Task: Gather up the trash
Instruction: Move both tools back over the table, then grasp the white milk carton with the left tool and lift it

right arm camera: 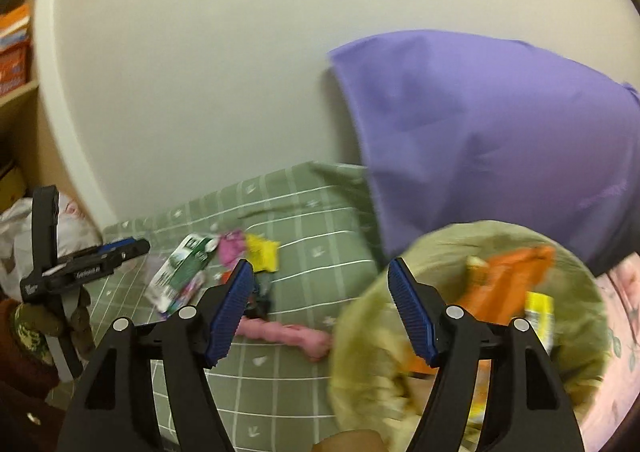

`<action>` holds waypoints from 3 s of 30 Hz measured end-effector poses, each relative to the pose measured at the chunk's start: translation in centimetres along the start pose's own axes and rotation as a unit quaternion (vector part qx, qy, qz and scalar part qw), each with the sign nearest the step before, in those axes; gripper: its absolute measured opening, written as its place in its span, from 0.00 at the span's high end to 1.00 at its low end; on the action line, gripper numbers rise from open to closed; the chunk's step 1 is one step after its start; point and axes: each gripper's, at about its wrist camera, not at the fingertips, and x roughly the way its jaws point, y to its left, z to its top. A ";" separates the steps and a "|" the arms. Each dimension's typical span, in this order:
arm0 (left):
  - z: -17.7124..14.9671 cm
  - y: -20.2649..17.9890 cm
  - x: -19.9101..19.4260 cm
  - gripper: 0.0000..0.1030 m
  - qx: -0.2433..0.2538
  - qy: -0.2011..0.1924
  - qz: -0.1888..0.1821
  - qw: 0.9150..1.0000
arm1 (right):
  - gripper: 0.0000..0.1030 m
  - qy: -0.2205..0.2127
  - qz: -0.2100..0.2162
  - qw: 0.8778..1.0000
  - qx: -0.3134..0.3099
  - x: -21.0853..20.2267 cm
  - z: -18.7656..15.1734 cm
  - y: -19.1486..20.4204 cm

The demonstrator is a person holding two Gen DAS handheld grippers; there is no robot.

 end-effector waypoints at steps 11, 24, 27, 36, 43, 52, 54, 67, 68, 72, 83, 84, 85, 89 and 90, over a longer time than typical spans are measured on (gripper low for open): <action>-2.3 9.9 0.4 0.45 -0.099 0.014 0.066 0.993 | 0.36 0.043 0.035 0.996 -0.074 5.0 -0.3 5.1; 0.7 6.5 7.5 0.41 -0.014 0.081 -0.007 0.997 | 0.38 0.096 0.021 0.993 -0.071 9.5 -1.7 5.5; 1.6 5.3 10.9 0.41 0.015 0.115 0.020 0.993 | 0.38 0.107 0.014 0.992 -0.071 9.9 -2.0 5.3; 2.8 4.9 16.4 0.47 0.013 0.184 0.045 0.982 | 0.38 0.132 0.011 0.989 -0.059 11.1 -3.0 4.3; 1.8 7.2 5.6 0.48 -0.057 0.073 0.021 0.995 | 0.38 0.128 0.039 0.988 -0.074 13.2 -2.4 6.2; -2.1 12.0 -5.0 0.49 -0.154 -0.023 0.122 0.980 | 0.38 0.114 0.145 0.972 -0.144 18.1 -1.3 15.4; -2.9 12.4 -5.8 0.49 -0.157 -0.012 0.151 0.976 | 0.38 0.122 0.190 0.963 -0.149 20.1 -1.3 17.8; -5.5 15.8 -8.5 0.74 -0.177 0.000 0.196 0.965 | 0.51 0.219 0.216 0.937 -0.168 31.4 -2.5 27.7; -5.5 15.9 -8.5 0.74 -0.176 0.000 0.196 0.965 | 0.51 0.223 0.214 0.936 -0.170 31.6 -2.8 27.9; -5.3 16.1 -8.4 0.74 -0.171 -0.001 0.201 0.965 | 0.72 0.227 0.195 0.932 -0.205 30.8 -4.1 28.0; -5.0 16.4 -8.0 0.73 -0.180 0.006 0.194 0.964 | 0.97 0.221 0.185 0.940 -0.182 26.1 -4.2 23.0; -4.9 16.4 -7.8 0.73 -0.179 0.008 0.193 0.965 | 0.97 0.215 0.184 0.943 -0.175 25.4 -3.7 22.3; -4.9 16.3 -7.7 0.73 -0.179 0.009 0.192 0.965 | 0.97 0.211 0.183 0.945 -0.170 24.9 -3.5 21.8; -5.0 16.5 -7.2 0.66 -0.188 0.009 0.181 0.965 | 0.97 0.195 0.177 0.952 -0.156 23.0 -2.4 19.6; -5.1 16.6 -7.2 0.58 -0.196 0.008 0.178 0.964 | 0.97 0.189 0.175 0.954 -0.153 22.3 -2.0 19.0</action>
